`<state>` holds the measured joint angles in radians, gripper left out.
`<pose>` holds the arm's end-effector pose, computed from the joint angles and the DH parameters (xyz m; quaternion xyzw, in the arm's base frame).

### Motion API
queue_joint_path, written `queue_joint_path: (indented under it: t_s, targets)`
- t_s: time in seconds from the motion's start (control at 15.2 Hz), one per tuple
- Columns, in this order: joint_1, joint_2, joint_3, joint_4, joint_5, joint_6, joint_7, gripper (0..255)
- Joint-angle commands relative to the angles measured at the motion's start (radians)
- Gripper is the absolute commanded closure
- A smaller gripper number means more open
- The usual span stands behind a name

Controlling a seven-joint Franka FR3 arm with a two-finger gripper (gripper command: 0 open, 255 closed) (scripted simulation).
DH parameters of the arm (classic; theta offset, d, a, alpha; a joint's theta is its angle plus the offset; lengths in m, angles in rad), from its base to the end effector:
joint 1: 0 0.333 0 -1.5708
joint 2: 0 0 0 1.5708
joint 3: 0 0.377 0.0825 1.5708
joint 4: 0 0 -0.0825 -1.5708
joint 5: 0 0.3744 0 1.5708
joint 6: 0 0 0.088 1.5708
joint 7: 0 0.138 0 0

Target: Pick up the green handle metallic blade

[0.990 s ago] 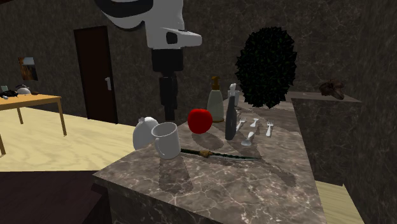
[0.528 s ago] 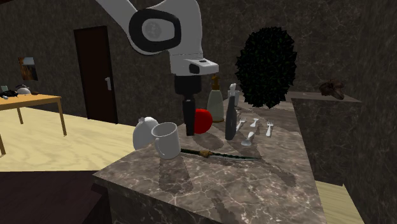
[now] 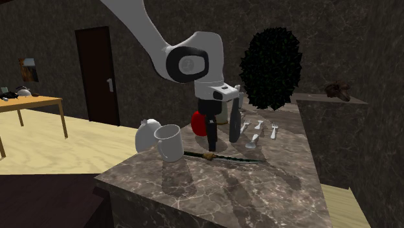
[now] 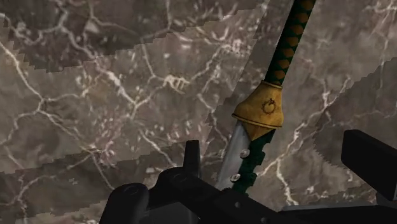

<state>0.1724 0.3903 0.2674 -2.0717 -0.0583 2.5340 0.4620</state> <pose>0.5620 0.2560 0.2875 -0.9985 -0.0003 -0.0253 0.0480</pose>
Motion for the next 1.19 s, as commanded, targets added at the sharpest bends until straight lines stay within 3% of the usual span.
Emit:
queue_joint_path:
  t_s: [0.0,0.59,0.66,1.12]
  targets:
    - [0.02,0.059,-0.008,0.053,-0.017,0.008,0.022,0]
    - [0.036,0.139,-0.029,0.057,-0.041,0.083,0.034,0]
    - [0.036,0.139,-0.029,0.057,-0.041,0.083,0.034,255]
    - [0.036,0.141,-0.029,0.059,-0.041,0.083,0.034,255]
